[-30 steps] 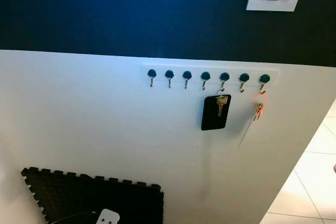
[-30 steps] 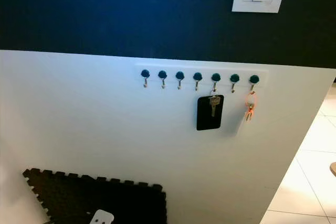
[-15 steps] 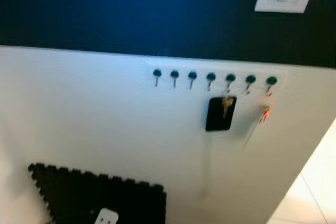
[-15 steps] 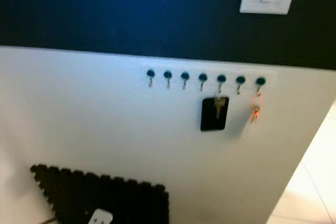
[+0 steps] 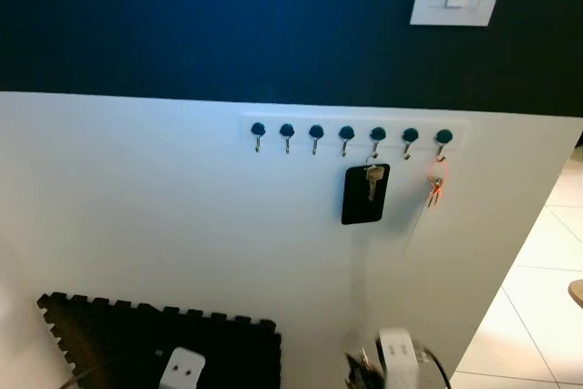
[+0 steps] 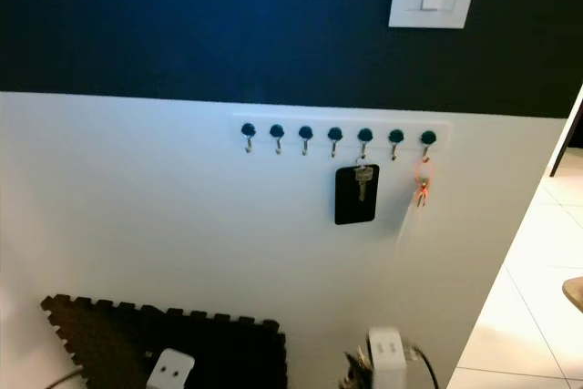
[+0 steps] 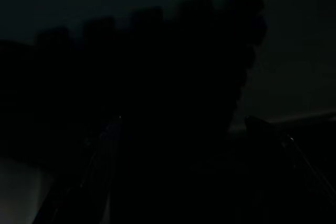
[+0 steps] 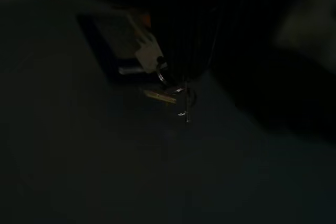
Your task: Hang keys on a hook
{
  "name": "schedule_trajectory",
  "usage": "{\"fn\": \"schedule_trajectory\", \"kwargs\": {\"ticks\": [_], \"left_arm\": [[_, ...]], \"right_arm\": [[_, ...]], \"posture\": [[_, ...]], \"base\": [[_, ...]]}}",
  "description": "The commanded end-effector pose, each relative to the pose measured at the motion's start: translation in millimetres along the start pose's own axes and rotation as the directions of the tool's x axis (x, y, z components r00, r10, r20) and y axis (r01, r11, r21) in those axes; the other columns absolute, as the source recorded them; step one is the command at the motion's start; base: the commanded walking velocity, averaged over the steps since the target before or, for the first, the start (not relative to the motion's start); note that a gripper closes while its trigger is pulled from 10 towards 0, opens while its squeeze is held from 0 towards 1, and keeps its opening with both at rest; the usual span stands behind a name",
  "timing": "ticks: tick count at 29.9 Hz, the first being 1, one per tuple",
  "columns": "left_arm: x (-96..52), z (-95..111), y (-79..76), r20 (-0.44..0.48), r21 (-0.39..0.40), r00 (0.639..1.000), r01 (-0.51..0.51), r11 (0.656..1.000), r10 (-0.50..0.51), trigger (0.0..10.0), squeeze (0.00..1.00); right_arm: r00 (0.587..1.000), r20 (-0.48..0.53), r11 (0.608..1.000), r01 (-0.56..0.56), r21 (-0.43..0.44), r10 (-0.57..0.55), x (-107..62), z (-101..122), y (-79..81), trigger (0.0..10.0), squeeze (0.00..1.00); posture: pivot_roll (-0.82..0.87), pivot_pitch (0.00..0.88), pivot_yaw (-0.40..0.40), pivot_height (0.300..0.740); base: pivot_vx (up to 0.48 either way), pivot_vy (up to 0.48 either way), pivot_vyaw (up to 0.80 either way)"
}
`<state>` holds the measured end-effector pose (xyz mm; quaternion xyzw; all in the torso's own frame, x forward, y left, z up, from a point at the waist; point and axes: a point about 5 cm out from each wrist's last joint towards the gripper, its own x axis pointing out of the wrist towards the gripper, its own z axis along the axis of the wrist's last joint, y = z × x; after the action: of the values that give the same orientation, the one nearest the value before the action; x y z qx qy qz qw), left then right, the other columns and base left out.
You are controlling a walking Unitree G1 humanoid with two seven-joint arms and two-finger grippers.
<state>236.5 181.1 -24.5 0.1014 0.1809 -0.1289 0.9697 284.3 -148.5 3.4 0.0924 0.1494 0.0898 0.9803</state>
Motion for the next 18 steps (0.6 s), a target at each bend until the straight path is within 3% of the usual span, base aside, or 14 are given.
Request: {"fn": "schedule_trajectory", "kwargs": {"ticks": [1, 3, 7, 9, 10, 16, 18], "left_arm": [[-4.2, 0, 5.3, 0.015, 0.044, 1.0, 0.016, 0.999, -0.017, 10.0, 0.0], [-3.7, 7, 7.2, 0.066, 0.047, 0.997, 0.033, 0.998, -0.036, 10.0, 0.0], [-3.2, 15, 4.5, 0.107, 0.064, 0.987, 0.113, 0.992, -0.12, 10.0, 0.0], [-3.5, 16, 3.9, 0.115, 0.071, 0.984, 0.129, 0.989, -0.137, 10.0, 0.0], [-4.5, 19, 2.5, 0.129, 0.1, 0.975, 0.168, 0.981, -0.18, 10.0, 0.0], [-7.1, 20, -1.1, 0.118, 0.183, 0.958, 0.237, 0.954, -0.261, 10.0, 0.0], [-9.0, 22, -4.3, 0.113, 0.243, 0.936, 0.301, 0.922, -0.335, 10.0, 0.0]], "right_arm": [[0.996, 0.075, 0.996, -0.061, 0.07, 0.056, 1.2, 9, 3.5, 10.0, 0.0], [0.966, 0.183, 0.973, -0.205, 0.108, 0.183, 5.8, 30, 15.4, 10.0, 0.0], [0.915, 0.247, 0.946, -0.324, -0.02, 0.319, 9.6, 57, 29.2, 10.0, 0.0], [0.906, 0.256, 0.94, -0.338, -0.042, 0.337, 10.1, 62, 31.5, 10.0, 0.0], [0.886, 0.264, 0.925, -0.365, -0.107, 0.381, 10.6, 73, 37.4, 10.0, 0.0], [0.886, 0.2, 0.901, -0.378, -0.211, 0.419, 11.3, 76, 42.4, 10.0, 0.0], [0.908, 0.088, 0.855, -0.35, -0.384, 0.411, 12.2, 76, 47.4, 10.0, 0.0]], "posture": [[0.05, 0.012, -0.006, 0.74], [0.06, 0.011, -0.011, 0.74], [0.05, 0.007, -0.016, 0.74], [0.05, 0.007, -0.016, 0.74], [0.05, 0.006, -0.015, 0.74], [0.05, 0.004, -0.014, 0.74], [0.05, 0.007, -0.013, 0.74]], "base": [[0.0, 0.0, 0.0], [0.0, 0.0, 0.0], [0.0, 0.0, 0.0], [0.0, 0.0, 0.0], [0.0, 0.0, 0.0], [0.0, 0.0, 0.0], [0.0, 0.0, 0.0]]}}
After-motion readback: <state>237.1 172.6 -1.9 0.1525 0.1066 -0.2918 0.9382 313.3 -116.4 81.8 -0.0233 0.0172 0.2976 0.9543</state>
